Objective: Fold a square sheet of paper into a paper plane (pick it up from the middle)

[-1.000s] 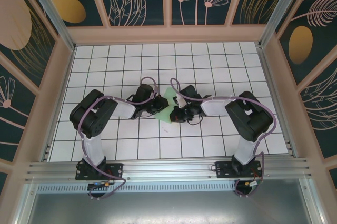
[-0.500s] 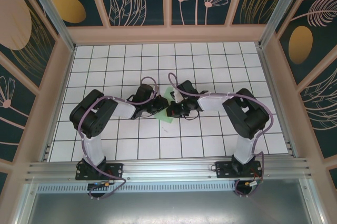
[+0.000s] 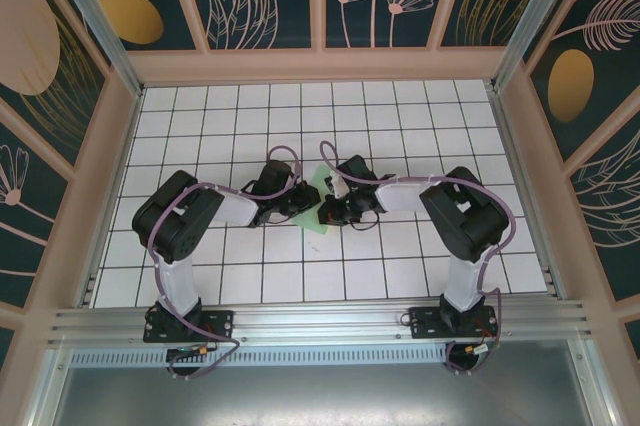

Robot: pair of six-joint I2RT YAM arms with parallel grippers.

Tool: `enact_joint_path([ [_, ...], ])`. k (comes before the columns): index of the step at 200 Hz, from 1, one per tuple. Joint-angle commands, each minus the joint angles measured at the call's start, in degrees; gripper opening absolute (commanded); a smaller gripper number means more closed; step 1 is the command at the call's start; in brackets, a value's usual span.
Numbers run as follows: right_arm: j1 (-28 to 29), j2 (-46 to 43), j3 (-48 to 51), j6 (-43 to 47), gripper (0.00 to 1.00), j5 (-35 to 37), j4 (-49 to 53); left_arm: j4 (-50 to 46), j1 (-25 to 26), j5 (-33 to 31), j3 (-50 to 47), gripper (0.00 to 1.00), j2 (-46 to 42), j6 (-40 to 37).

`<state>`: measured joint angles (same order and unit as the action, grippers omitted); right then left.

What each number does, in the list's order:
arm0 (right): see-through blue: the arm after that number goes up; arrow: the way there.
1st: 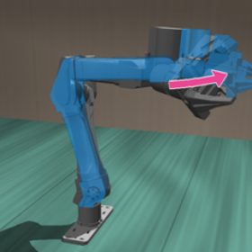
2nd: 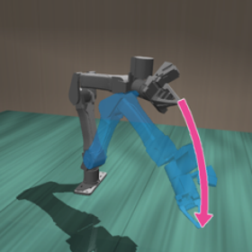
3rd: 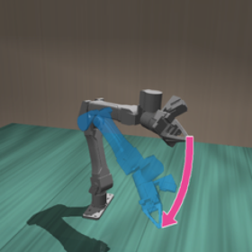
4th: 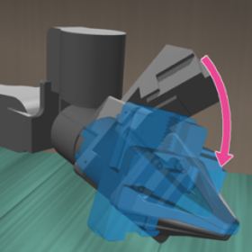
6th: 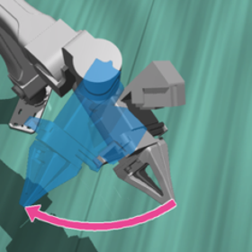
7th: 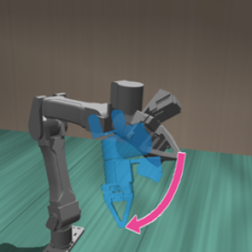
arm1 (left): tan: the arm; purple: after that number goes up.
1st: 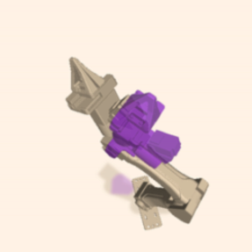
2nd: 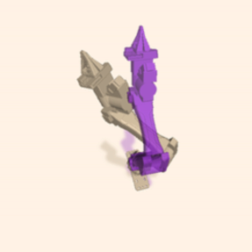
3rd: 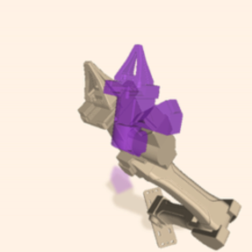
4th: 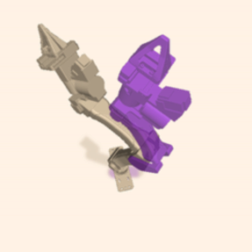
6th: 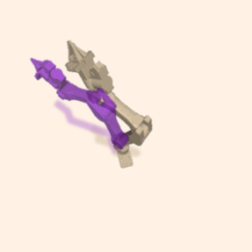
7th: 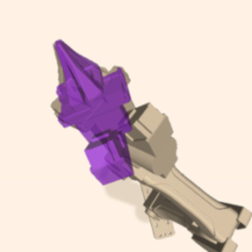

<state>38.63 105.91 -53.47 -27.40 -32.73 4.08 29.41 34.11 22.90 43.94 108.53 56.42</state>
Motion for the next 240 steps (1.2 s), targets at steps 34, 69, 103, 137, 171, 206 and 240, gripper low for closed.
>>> enact_joint_path([
  [34, 0.8, -2.3, 2.8, 4.4, 0.00, -1.1, 7.7, -6.7, -0.4, -6.5, -0.8, 0.14, 1.8, -2.5],
  [69, 1.1, -2.1, 3.6, 5.7, 0.00, -1.0, 9.0, -7.2, -0.4, -6.7, -0.9, 0.14, 1.5, -2.7],
  [103, 2.7, -1.5, 3.4, 7.8, 0.00, -1.3, 12.0, -7.2, -0.4, -6.7, -1.0, 0.14, 1.7, -2.6],
  [137, 2.9, -3.2, 5.3, 7.3, 0.00, -0.1, 12.5, -7.4, -0.4, -6.9, -1.0, 0.14, 1.4, -2.7],
  [171, 2.9, -4.1, 6.0, 7.2, 0.00, 0.8, 13.3, -7.3, -0.4, -6.8, -0.9, 0.14, 1.6, -2.7],
  [206, 2.8, -3.6, 5.1, 7.0, 0.00, 3.0, 14.5, -7.0, -0.4, -6.4, -1.1, 0.14, 1.6, -2.7],
  [240, 1.9, -12.0, 3.6, 4.4, 0.00, 5.8, 12.7, -5.8, -0.4, -4.8, -1.2, 0.14, 0.0, -2.7],
])
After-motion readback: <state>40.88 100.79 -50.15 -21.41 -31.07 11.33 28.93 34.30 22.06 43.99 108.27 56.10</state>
